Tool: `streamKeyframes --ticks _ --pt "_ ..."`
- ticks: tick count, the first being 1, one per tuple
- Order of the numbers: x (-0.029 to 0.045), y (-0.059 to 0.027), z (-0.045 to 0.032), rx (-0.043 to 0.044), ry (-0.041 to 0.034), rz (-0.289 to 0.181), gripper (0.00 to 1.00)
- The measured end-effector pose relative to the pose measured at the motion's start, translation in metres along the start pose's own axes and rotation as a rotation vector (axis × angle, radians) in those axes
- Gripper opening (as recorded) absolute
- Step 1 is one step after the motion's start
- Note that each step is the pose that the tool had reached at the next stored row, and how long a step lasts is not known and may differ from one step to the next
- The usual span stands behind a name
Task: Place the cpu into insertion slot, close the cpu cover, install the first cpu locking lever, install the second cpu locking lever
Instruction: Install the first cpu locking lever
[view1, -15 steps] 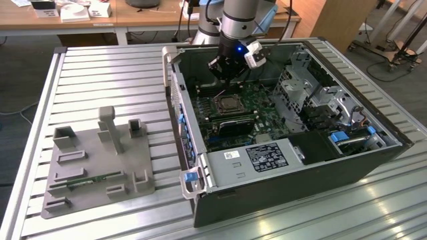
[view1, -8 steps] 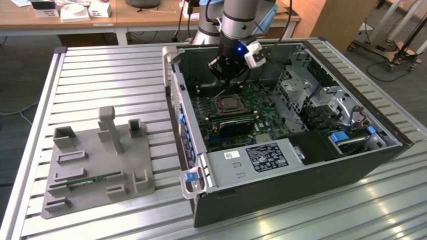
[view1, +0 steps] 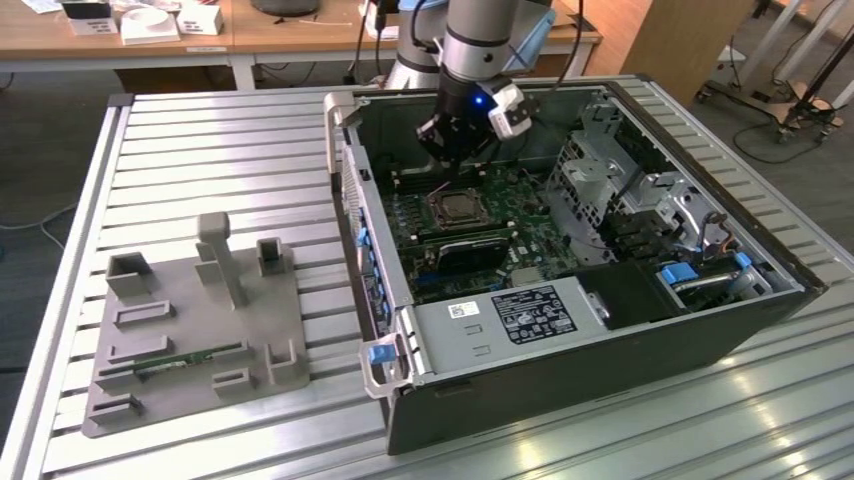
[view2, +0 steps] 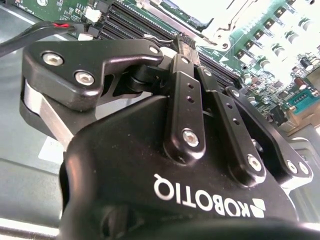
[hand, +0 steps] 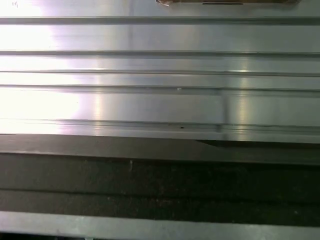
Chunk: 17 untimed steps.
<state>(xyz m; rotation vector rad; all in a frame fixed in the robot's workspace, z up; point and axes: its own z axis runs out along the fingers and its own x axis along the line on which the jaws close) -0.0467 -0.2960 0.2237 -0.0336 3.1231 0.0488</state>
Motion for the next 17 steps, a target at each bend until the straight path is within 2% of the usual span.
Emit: streamKeyframes --ticks 17 --pt "-0.0151 0.0023 0.0135 -0.0001 -0.0001 -0.001 0.10"
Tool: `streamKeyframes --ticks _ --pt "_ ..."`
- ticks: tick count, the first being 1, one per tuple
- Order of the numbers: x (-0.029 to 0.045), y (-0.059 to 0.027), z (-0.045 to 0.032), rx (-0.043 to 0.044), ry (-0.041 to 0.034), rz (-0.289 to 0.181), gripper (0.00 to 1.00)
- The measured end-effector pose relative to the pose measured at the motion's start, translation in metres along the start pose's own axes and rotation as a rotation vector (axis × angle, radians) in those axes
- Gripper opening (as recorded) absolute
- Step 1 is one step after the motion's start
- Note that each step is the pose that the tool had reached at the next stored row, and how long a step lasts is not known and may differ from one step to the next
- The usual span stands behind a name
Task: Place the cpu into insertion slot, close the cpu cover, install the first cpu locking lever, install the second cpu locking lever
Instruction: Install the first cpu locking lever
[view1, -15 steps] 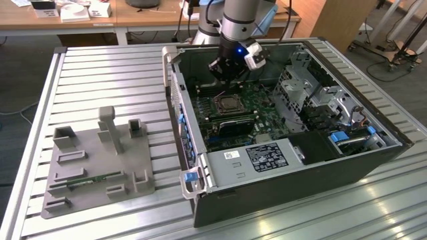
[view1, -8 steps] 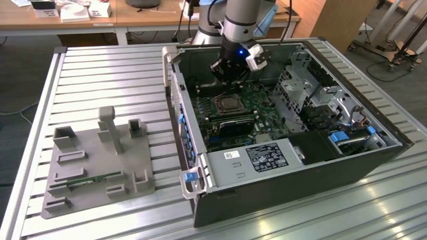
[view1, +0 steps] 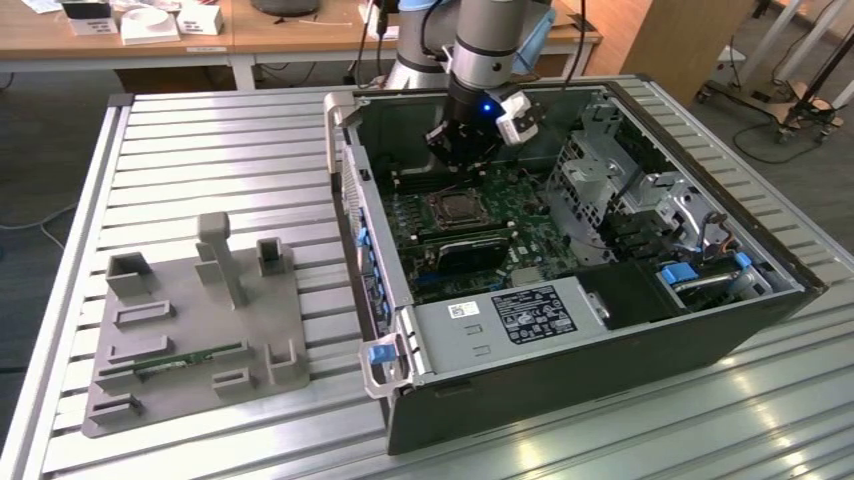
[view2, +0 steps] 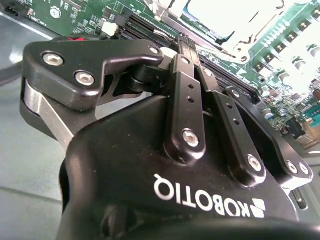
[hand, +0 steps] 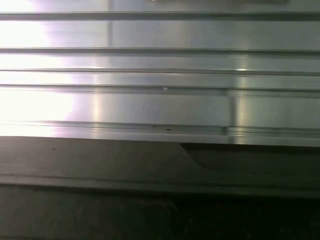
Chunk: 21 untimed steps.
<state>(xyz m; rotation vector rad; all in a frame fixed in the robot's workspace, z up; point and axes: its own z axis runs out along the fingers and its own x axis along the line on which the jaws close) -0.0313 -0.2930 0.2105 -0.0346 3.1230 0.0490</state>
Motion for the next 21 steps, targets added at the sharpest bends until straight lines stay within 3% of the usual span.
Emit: streamKeyframes --ticks 7,21 --pt "-0.0052 -0.0002 0.0036 0.0000 0.0000 0.000 0.10" --pt "-0.0055 -0.0004 0.0079 -0.0002 -0.0001 0.000 0.10"
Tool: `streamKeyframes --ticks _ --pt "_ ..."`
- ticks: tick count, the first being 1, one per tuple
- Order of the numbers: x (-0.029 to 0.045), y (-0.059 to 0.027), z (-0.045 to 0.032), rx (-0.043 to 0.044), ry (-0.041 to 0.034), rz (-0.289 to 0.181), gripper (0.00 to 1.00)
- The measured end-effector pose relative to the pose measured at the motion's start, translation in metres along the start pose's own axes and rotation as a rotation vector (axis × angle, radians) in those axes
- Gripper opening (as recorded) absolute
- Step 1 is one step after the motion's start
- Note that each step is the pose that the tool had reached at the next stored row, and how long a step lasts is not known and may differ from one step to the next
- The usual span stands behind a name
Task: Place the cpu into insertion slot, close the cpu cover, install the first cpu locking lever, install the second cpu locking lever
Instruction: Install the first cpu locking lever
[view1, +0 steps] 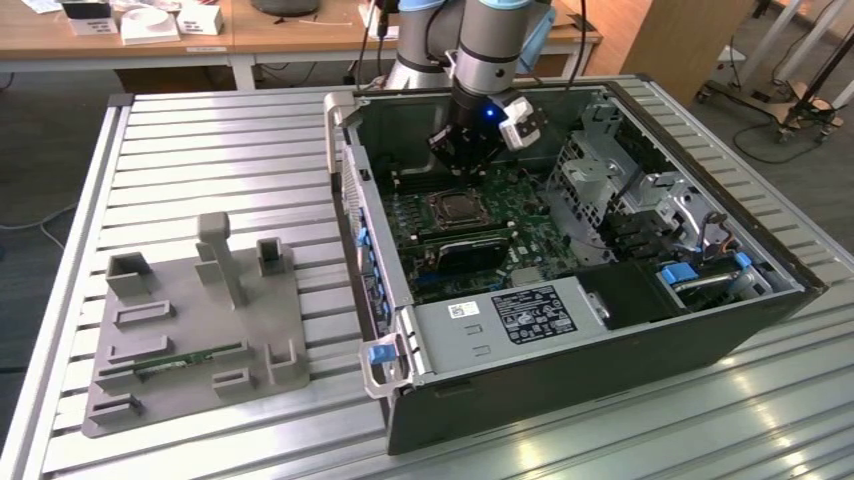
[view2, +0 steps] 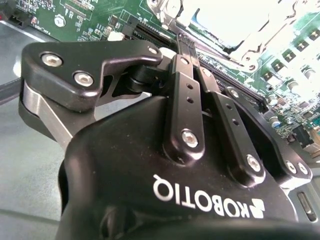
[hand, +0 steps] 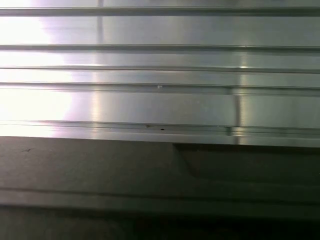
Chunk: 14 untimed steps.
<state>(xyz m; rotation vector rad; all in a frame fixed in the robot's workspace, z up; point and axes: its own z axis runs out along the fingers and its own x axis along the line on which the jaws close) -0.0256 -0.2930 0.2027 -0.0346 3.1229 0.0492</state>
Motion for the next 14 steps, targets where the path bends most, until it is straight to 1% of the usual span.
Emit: streamKeyframes --ticks 5,14 --pt "0.0000 0.0001 -0.0025 0.0003 0.0002 0.000 0.10" --pt "-0.0001 0.0001 -0.0015 0.0022 0.0000 0.000 0.10"
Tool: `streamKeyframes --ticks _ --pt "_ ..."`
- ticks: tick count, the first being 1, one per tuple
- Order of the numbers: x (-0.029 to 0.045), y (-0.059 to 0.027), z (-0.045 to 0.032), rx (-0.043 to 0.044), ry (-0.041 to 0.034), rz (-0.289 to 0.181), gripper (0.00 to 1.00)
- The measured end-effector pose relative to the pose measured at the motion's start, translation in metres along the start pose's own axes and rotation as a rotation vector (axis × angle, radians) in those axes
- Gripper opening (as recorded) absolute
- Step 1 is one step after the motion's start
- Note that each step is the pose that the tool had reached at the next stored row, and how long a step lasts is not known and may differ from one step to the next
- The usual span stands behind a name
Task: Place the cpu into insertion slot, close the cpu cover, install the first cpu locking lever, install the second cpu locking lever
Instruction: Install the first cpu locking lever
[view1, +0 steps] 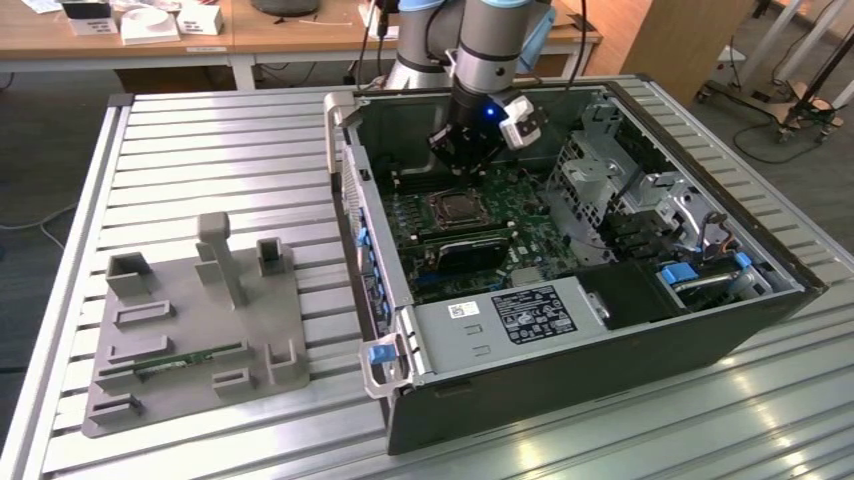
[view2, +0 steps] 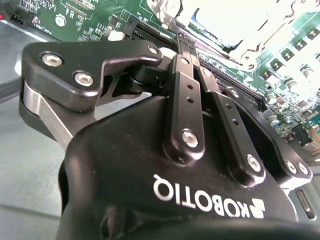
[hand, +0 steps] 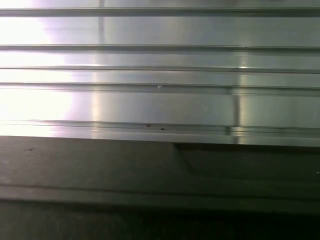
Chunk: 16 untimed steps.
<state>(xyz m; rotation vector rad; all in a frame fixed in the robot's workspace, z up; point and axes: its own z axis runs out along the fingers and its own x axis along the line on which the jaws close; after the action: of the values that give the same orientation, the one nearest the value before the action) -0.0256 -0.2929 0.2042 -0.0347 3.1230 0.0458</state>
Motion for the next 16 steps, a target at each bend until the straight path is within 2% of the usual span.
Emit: streamKeyframes --ticks 6,16 --pt "0.0000 -0.0001 0.0037 0.0052 0.0002 0.000 0.10" --pt "0.0000 -0.0001 0.0033 0.0094 0.0002 0.000 0.10"
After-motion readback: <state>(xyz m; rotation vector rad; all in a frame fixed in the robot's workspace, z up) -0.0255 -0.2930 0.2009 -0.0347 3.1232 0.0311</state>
